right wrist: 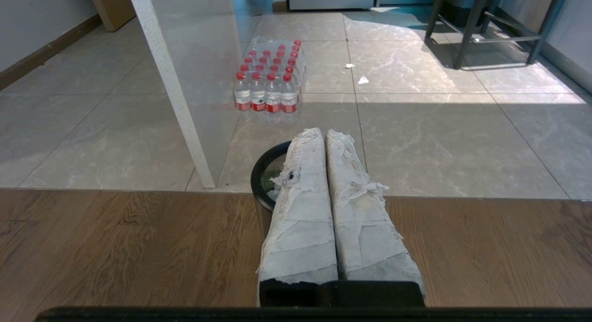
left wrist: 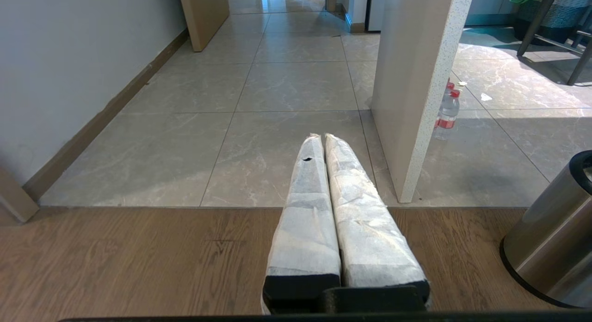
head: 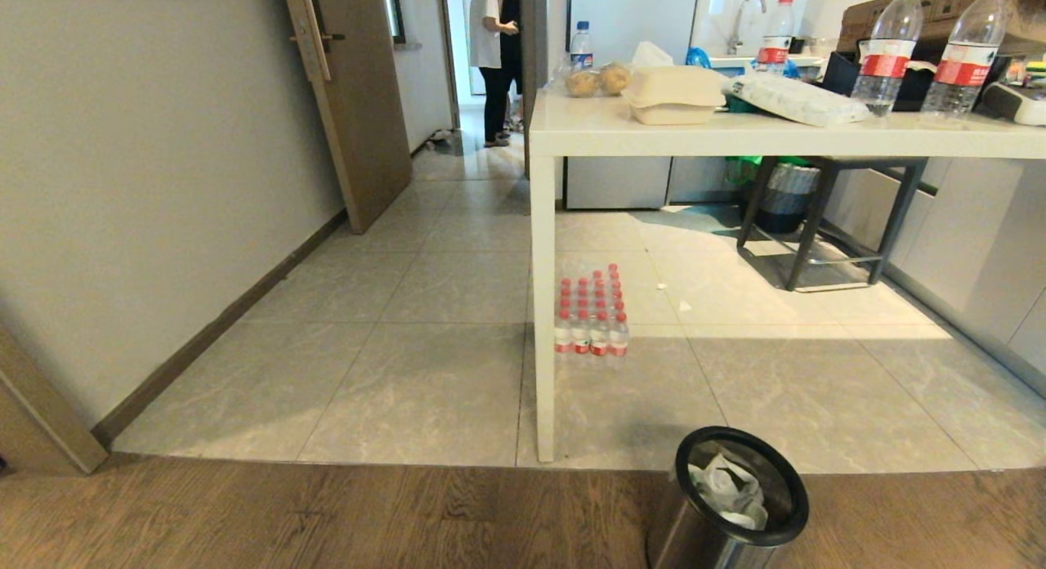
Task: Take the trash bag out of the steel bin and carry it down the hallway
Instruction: Place the outer trash can on the ground
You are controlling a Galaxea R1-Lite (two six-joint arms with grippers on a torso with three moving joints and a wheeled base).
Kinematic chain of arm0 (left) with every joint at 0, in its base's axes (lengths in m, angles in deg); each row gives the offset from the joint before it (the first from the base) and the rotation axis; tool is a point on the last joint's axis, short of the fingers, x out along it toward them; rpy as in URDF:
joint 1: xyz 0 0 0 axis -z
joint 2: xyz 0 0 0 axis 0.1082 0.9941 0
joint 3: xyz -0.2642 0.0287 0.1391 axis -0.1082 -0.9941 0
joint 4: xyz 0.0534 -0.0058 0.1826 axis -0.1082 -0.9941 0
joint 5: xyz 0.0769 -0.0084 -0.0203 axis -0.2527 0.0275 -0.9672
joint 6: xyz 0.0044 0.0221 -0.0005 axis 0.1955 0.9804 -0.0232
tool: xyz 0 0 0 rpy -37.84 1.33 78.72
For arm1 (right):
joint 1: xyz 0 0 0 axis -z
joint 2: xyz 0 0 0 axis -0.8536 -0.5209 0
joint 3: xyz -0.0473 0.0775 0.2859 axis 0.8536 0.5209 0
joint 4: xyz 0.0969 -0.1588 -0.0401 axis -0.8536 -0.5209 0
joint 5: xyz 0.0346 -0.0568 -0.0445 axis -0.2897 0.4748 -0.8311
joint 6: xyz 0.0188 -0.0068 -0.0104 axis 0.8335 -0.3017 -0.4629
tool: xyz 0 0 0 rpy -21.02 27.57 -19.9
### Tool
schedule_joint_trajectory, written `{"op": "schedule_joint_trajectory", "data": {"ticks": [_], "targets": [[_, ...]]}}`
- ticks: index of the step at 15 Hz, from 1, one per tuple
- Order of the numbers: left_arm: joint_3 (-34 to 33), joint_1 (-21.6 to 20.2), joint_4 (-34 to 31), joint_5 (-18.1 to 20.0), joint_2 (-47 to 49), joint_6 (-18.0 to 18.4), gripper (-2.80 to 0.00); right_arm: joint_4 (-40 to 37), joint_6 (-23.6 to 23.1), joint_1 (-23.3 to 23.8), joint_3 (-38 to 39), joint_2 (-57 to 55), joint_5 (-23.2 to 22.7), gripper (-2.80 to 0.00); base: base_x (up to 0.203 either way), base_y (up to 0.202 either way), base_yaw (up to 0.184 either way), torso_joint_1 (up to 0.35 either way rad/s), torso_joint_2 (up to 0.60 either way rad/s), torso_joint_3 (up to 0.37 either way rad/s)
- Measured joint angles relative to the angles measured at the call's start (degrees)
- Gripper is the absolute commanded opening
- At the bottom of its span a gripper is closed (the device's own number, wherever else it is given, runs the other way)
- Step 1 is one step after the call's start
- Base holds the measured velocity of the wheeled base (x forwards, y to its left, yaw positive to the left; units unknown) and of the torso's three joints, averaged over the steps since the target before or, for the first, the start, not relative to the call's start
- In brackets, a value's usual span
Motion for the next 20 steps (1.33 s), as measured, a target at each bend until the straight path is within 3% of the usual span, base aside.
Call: {"op": "schedule_joint_trajectory", "data": {"ticks": [15, 20], "targets": [[0.0, 0.0, 0.0, 0.0, 0.0, 0.0, -2.8, 0.1, 0.0, 0.0, 0.1, 0.0, 0.0, -2.8, 0.0, 0.0, 0.0, 0.0, 0.0, 0.0], [0.0, 0.0, 0.0, 0.0, 0.0, -0.2, -2.8, 0.1, -0.1, 0.0, 0.0, 0.0, 0.0, -2.8, 0.0, 0.0, 0.0, 0.002, 0.0, -0.142]]}}
